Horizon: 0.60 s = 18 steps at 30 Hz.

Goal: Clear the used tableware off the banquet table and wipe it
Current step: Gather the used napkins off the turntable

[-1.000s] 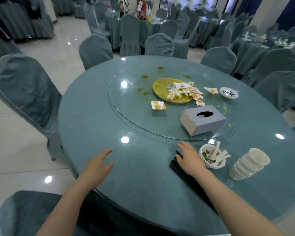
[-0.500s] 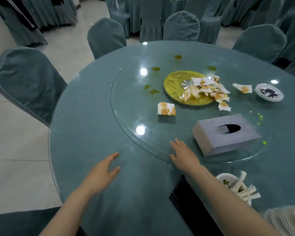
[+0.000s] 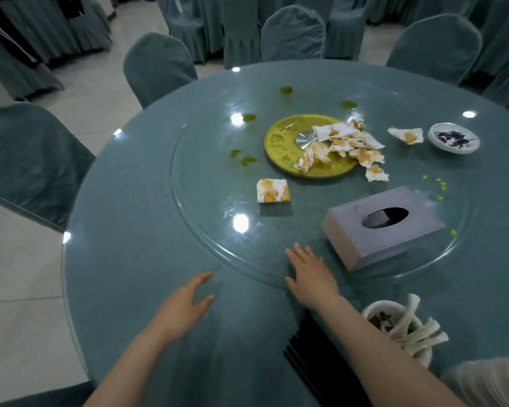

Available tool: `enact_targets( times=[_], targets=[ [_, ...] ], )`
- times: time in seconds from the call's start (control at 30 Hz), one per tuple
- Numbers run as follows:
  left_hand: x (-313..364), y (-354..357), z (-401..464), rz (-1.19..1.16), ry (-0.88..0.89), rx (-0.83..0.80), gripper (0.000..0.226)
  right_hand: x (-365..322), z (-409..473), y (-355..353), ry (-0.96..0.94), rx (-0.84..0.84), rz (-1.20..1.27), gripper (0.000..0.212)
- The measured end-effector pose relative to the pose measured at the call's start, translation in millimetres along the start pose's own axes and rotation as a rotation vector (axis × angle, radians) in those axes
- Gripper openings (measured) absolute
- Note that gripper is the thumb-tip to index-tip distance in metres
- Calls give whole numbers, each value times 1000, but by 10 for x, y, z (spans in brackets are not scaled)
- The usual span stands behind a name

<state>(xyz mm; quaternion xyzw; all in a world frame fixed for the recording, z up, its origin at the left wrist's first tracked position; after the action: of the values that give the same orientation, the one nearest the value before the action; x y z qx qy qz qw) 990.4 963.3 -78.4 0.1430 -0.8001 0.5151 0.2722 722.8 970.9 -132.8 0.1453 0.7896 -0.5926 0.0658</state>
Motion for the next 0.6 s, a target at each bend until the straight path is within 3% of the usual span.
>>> enact_targets(
  times=[0.6],
  targets=[
    [600,17,862,107,139,-65,54,180,-66,-187,112,-97,98,51]
  ],
)
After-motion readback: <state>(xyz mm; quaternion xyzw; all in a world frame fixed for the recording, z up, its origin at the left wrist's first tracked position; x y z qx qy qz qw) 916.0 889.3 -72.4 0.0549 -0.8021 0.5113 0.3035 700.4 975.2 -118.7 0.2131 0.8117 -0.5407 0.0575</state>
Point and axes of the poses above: each hand's wrist, its own z-axis towards the middle knuckle, its own y-axis out of the palm, x = y × z, the point moved 7 cm from there along z, towards the middle knuckle, and after that the axes turned 1 degree about x, right-handed, at the moved point
